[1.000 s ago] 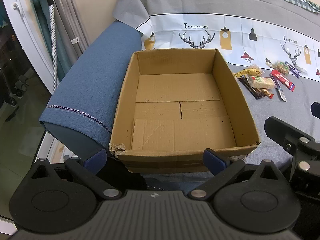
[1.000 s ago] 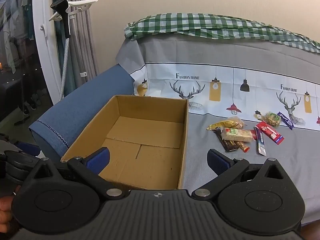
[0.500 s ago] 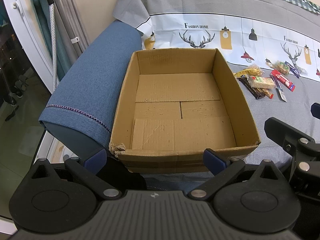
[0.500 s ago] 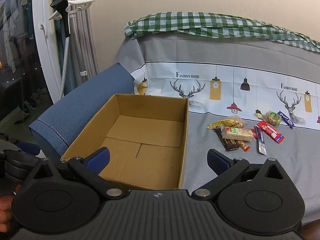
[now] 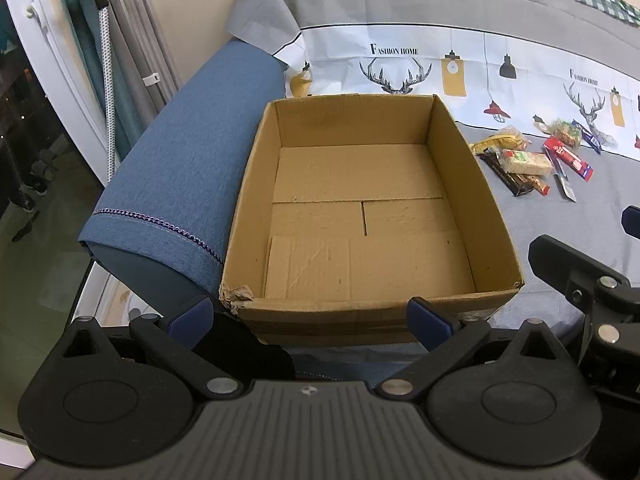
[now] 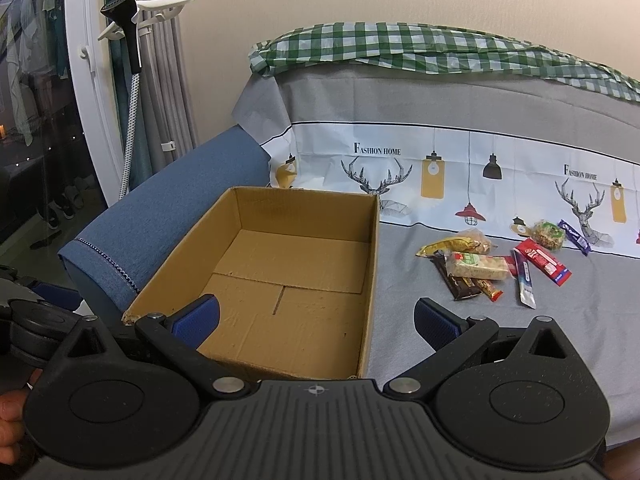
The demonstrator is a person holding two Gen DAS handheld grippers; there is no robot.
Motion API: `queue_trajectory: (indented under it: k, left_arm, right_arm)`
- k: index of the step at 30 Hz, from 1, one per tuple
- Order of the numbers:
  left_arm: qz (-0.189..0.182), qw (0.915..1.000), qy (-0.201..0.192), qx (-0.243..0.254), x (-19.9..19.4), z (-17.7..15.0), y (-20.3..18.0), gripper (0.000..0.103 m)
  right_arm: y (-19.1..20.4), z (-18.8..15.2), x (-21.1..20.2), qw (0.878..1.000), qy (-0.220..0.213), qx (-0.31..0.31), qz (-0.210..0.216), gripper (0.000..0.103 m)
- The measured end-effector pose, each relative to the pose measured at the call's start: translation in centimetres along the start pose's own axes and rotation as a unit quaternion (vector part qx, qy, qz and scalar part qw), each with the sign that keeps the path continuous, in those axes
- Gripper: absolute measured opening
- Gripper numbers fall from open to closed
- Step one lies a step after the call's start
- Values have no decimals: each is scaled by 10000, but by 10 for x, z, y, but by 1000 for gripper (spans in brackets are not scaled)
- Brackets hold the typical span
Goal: Organize snacks
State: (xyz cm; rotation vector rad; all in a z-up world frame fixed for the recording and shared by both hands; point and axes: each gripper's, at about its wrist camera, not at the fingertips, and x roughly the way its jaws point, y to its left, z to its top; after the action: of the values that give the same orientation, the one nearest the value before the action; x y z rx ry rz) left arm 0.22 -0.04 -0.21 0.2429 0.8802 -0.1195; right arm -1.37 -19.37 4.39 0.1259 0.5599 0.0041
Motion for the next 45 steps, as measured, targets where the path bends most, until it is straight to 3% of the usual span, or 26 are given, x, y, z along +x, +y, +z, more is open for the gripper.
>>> queue_trajectory:
  k: [13,20,23,27,29,33,38,42,45]
  left_arm:
    - [69,9998,168,92,7,5,-7,103]
    - [370,9984,281,335,10,24,-21,103]
    - [300,9987,154,381,10,42,-32,103]
    - [238,9973,-174,670,9,71,-61,103]
    - [13,9963,-173,840,14,90,-80,103]
    - [-581,9937,-25,955,31,133,-121,103]
    - [-1449,9848,405,873,77,195,-182,103]
    - [-1429,9770,780,1378,138,233,-240,103]
    - [-1275,9652,1087,2010,192,243,-280,103]
  right_arm:
    - [-12,-1,8,9998,17,199,65,103]
    - [-30,-2,16,9988,-62,465,107,103]
    - [-53,-2,12,9961,-491,693,-249,103]
    - [-93,-5,19,9851,-997,906,-1067,103]
    - [-119,-7,33,9809,-941,898,-1444,103]
    - [-174,-10,77,9736,-394,1077,-1972,103]
    - [-240,-20,138,9614,-8,1645,-2204,103]
    - [-283,-22,195,9538,280,1913,-2299,102]
    - [-309,-23,242,9494,516,1990,-2375,102]
